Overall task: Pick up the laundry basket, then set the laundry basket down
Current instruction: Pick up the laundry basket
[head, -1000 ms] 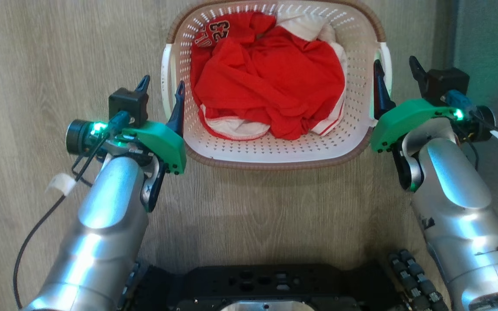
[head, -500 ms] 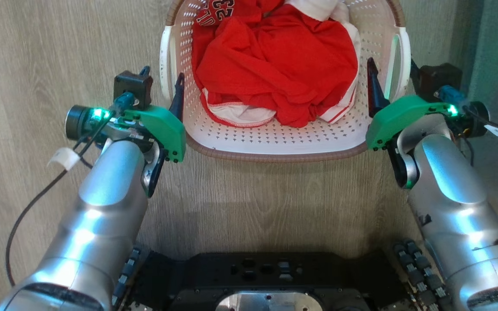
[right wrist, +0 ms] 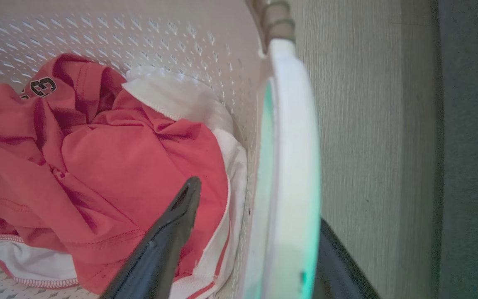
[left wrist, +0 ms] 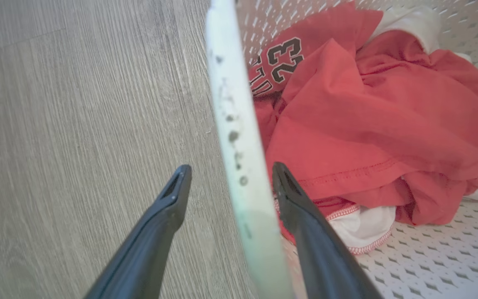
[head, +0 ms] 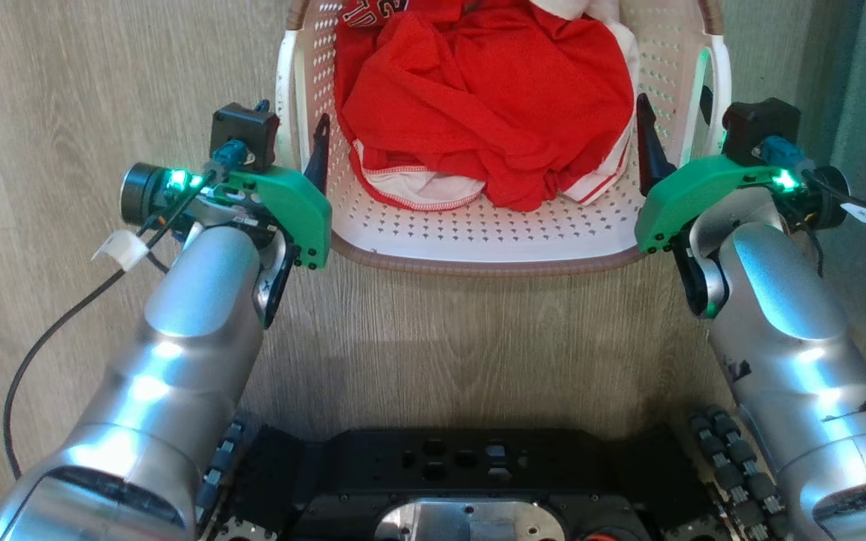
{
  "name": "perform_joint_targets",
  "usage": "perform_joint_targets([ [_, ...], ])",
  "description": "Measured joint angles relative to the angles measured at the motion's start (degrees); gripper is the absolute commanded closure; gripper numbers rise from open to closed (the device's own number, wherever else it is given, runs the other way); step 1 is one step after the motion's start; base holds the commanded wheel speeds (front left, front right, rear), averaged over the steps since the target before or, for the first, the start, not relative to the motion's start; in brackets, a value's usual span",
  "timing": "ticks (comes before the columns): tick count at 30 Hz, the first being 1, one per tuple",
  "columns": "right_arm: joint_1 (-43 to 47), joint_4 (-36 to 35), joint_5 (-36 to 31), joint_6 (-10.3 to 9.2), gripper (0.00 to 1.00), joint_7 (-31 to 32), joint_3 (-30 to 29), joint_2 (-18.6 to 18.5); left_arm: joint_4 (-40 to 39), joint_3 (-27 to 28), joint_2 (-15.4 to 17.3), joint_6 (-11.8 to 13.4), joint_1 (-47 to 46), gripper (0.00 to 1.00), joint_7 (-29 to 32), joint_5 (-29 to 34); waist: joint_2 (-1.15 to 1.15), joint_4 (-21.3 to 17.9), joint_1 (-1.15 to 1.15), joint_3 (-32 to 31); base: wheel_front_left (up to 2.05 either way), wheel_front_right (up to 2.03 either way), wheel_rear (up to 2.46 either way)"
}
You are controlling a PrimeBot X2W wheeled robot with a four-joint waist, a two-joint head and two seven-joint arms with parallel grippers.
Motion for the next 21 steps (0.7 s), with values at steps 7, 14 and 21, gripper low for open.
perform_joint_targets([
  [7,-0.73,0.56,-0.01,0.0,0.54,0.0,-0.38,-0.04,0.21,-1.64,-0.02,0.4,-1.24,0.41,-0.01,-1.29,0.0,0.11,0.0,1.0,0.0,0.0,0.0],
  [14,-1.18,0.94,0.01,0.0,1.0,-0.09,-0.62,0.0,0.44,-3.08,-0.23,0.87,-1.98,1.0,0.0,-2.92,0.0,0.12,0.0,0.86,0.0,0.0,0.0],
  [21,-1.26,2.03,1.62,0.0,1.0,-0.32,-0.29,0.18,0.8,-4.89,-0.3,1.31,-1.71,1.0,0.08,-5.84,0.0,-0.02,0.0,-0.24,0.0,0.0,0.0],
])
